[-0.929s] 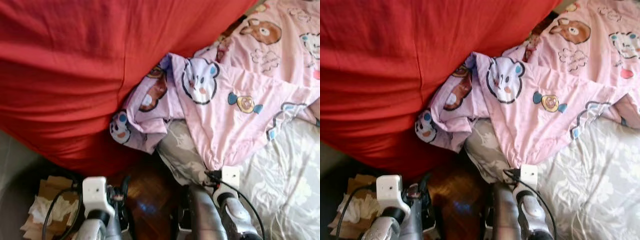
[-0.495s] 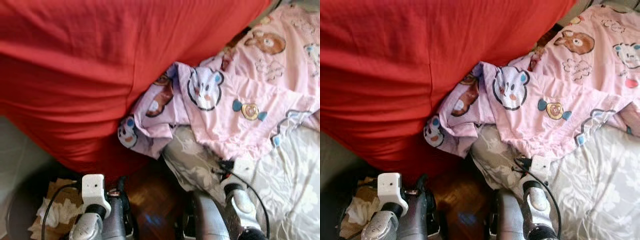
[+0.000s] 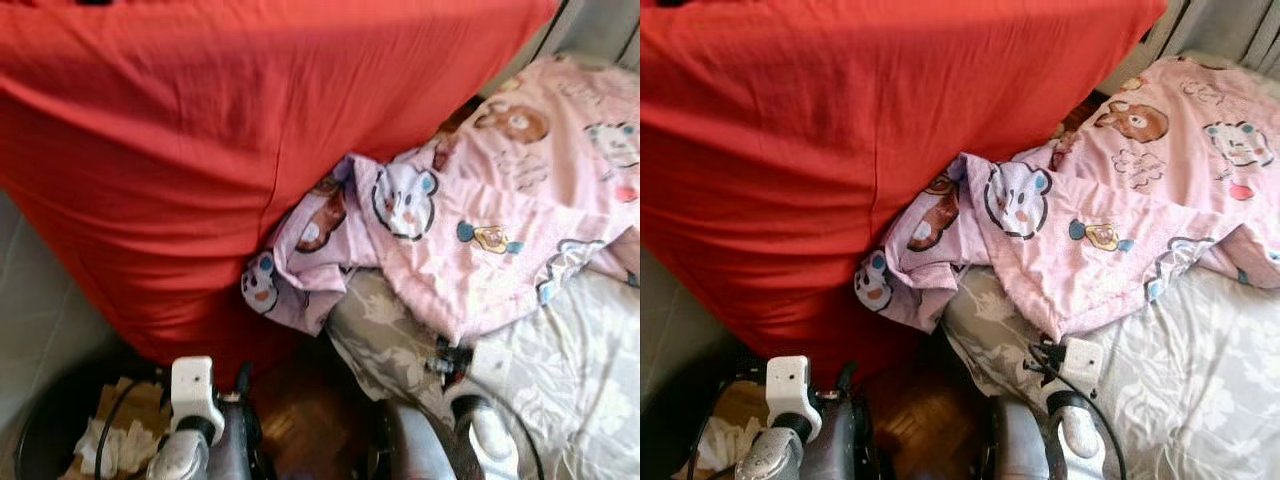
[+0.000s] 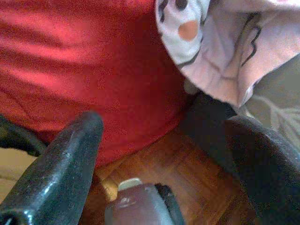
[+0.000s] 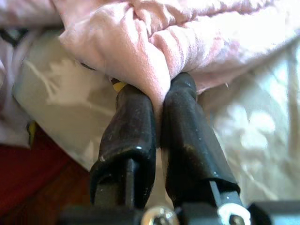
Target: Clean up the room
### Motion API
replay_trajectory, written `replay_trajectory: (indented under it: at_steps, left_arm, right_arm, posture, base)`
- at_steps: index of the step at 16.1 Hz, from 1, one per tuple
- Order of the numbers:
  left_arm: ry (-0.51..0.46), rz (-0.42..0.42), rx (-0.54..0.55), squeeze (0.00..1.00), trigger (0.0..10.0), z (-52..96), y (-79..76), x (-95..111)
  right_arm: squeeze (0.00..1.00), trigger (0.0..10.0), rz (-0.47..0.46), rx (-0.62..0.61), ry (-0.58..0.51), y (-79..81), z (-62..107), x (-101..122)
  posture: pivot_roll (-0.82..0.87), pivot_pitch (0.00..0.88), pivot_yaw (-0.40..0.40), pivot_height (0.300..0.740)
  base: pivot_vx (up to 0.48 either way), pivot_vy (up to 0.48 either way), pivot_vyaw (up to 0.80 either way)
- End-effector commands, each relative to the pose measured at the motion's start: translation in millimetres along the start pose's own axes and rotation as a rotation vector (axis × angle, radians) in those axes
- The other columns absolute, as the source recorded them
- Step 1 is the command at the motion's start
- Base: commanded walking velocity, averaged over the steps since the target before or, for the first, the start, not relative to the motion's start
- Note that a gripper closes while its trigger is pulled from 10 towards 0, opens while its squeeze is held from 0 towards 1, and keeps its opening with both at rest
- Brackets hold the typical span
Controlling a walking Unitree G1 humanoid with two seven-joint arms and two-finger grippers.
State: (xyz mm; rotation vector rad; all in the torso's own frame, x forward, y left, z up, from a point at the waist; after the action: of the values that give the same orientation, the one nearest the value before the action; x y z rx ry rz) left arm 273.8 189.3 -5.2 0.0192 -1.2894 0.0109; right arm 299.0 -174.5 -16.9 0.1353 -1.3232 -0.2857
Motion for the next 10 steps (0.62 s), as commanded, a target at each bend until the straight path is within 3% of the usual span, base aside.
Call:
replay_trajectory:
  at_steps: [1,5,10]
  left_arm:
    - [0.037,0.0,0.005,0.0,10.0,3.3,4.6,-14]
    - [0.142,0.011,0.055,0.0,10.0,6.5,25.2,-46]
    - [0.257,0.022,0.097,0.0,10.0,17.3,36.9,-73]
  right_arm:
    - [0.0,10.0,0.005,-0.024,0.017,-4.3,3.6,-5]
    - [0.0,10.0,0.01,-0.024,0.005,-3.4,-0.1,0]
    - [0.0,10.0,0.021,-0.071,0.006,-12.7,-0.1,1]
  posture:
    - [-0.04,0.126,-0.057,0.612]
    - [-0.04,0.092,-0.055,0.662]
    - [-0.04,0.074,-0.049,0.717]
  base:
    - [0.0,0.0,0.0]
    - [0.0,0.0,0.0]
    - [0.0,0.0,0.0]
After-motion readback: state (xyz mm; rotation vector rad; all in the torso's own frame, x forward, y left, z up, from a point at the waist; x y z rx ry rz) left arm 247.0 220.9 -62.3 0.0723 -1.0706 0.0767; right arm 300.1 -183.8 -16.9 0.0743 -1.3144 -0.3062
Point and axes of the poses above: a point about 5 cm out from each wrist's last joint towards the gripper, its own z axis pointing back from the gripper into the wrist, its own x axis along the axis of the wrist's last joint, y = z × x, the point moved 4 cm from there along -z, pointing out of the wrist towards the gripper, and after that the axes turned 3 degrees about -z, right-handed, at the moved point
